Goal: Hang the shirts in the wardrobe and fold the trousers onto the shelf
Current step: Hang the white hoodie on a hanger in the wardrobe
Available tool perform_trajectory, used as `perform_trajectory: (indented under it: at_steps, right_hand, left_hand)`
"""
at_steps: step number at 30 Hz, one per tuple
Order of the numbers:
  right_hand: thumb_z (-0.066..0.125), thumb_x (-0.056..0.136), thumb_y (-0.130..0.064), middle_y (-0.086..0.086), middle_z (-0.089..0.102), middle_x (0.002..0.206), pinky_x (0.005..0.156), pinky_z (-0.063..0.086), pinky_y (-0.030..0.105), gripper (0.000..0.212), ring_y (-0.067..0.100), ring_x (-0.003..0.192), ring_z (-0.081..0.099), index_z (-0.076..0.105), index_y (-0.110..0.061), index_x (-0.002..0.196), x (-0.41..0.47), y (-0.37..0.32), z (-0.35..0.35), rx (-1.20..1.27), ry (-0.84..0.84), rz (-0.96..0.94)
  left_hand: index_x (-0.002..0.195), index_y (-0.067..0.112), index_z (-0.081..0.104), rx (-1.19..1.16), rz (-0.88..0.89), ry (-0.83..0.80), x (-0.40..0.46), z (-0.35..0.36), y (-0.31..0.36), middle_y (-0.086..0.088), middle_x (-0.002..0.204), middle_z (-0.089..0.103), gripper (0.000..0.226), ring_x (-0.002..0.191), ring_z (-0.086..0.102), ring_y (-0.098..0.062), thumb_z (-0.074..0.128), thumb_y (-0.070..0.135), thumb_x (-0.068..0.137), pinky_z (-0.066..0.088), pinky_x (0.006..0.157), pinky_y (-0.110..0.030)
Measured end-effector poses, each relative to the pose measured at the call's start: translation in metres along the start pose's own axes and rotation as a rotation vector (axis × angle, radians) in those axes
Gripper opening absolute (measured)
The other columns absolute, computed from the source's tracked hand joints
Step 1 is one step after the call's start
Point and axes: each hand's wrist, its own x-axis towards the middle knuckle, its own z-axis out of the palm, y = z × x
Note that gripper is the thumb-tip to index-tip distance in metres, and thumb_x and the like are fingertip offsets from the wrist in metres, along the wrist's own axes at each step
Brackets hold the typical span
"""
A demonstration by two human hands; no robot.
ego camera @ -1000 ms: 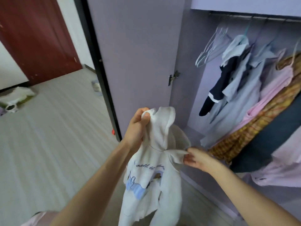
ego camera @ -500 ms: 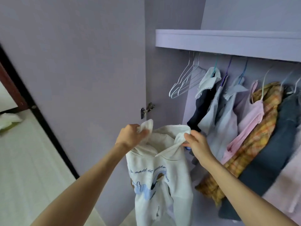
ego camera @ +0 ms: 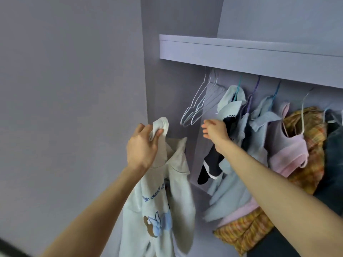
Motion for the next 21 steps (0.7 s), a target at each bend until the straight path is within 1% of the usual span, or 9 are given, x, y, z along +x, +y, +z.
perform_trajectory:
  at_steps: [2, 4, 6, 8, 10, 12, 14, 18, 21]
  right_hand:
    - [0.046, 0.096, -0.016, 0.007, 0.053, 0.084, 0.058, 0.045, 0.021, 0.030, 0.012, 0.062, 0.045, 0.056, 0.006, 0.114, 0.022, -0.007, 0.014, 0.097, 0.046, 0.097]
    - [0.051, 0.094, -0.024, 0.005, 0.052, 0.078, 0.053, 0.042, 0.020, 0.037, 0.012, 0.059, 0.043, 0.055, 0.006, 0.115, 0.041, -0.012, 0.027, 0.119, 0.074, 0.138]
    - [0.055, 0.092, -0.029, 0.003, 0.053, 0.074, 0.048, 0.034, 0.020, 0.038, 0.011, 0.053, 0.040, 0.056, 0.002, 0.113, 0.054, -0.018, 0.038, 0.111, 0.081, 0.150]
    - [0.054, 0.092, -0.024, 0.000, 0.055, 0.068, 0.042, 0.027, 0.018, 0.023, 0.010, 0.048, 0.037, 0.059, -0.007, 0.107, 0.062, -0.022, 0.048, 0.102, 0.084, 0.163]
    - [0.045, 0.094, -0.013, 0.000, 0.055, 0.065, 0.037, 0.023, 0.012, 0.009, 0.010, 0.048, 0.038, 0.054, -0.012, 0.094, 0.066, -0.025, 0.055, 0.101, 0.107, 0.179]
    - [0.036, 0.093, -0.005, 0.001, 0.051, 0.064, 0.032, 0.022, 0.010, 0.021, 0.011, 0.048, 0.037, 0.047, -0.014, 0.077, 0.068, -0.024, 0.057, 0.084, 0.143, 0.151]
    - [0.034, 0.091, -0.002, 0.001, 0.048, 0.063, 0.030, 0.022, 0.010, 0.028, 0.010, 0.048, 0.036, 0.041, -0.016, 0.068, 0.068, -0.022, 0.056, 0.085, 0.170, 0.105]
    - [0.035, 0.090, 0.001, 0.003, 0.053, 0.066, 0.039, 0.029, 0.017, 0.033, 0.010, 0.049, 0.038, 0.047, -0.014, 0.064, 0.063, -0.027, 0.050, 0.147, 0.153, 0.040]
    - [0.036, 0.092, 0.000, 0.007, 0.054, 0.067, 0.037, 0.027, 0.017, 0.034, 0.012, 0.050, 0.038, 0.048, -0.011, 0.062, 0.058, -0.028, 0.044, 0.179, 0.129, 0.005]
  left_hand:
    - [0.077, 0.000, 0.054, 0.003, 0.055, -0.010, 0.012, 0.008, -0.007, -0.005, 0.075, 0.043, 0.033, 0.059, 0.049, -0.034, 0.055, 0.030, 0.092, 0.038, 0.056, -0.033]
    - [0.075, 0.001, 0.054, -0.005, 0.093, -0.014, 0.020, 0.015, -0.014, -0.003, 0.073, 0.041, 0.033, 0.056, 0.047, -0.034, 0.056, 0.029, 0.092, 0.037, 0.054, -0.032]
    - [0.073, 0.001, 0.054, -0.018, 0.112, -0.013, 0.024, 0.019, -0.019, 0.000, 0.072, 0.040, 0.033, 0.053, 0.044, -0.031, 0.058, 0.028, 0.091, 0.035, 0.053, -0.031]
    - [0.072, 0.001, 0.053, -0.037, 0.115, -0.019, 0.027, 0.021, -0.025, 0.000, 0.071, 0.039, 0.034, 0.052, 0.040, -0.027, 0.059, 0.028, 0.091, 0.034, 0.053, -0.030]
    - [0.071, 0.000, 0.053, -0.053, 0.116, -0.039, 0.029, 0.024, -0.031, 0.000, 0.071, 0.039, 0.034, 0.053, 0.039, -0.024, 0.059, 0.028, 0.091, 0.033, 0.054, -0.030]
    - [0.071, 0.001, 0.053, -0.064, 0.110, -0.055, 0.029, 0.024, -0.035, -0.001, 0.070, 0.038, 0.034, 0.053, 0.038, -0.023, 0.059, 0.028, 0.091, 0.033, 0.054, -0.030]
    - [0.071, 0.001, 0.053, -0.089, 0.091, -0.064, 0.027, 0.026, -0.039, 0.000, 0.070, 0.038, 0.033, 0.054, 0.037, -0.022, 0.059, 0.027, 0.091, 0.032, 0.055, -0.030]
    - [0.070, 0.003, 0.052, -0.124, 0.065, -0.092, 0.023, 0.028, -0.041, 0.002, 0.069, 0.036, 0.032, 0.054, 0.036, -0.021, 0.060, 0.026, 0.091, 0.031, 0.056, -0.029]
    - [0.073, 0.002, 0.055, -0.158, 0.041, -0.107, 0.019, 0.030, -0.042, 0.005, 0.068, 0.034, 0.031, 0.055, 0.036, -0.020, 0.059, 0.027, 0.091, 0.033, 0.056, -0.029]
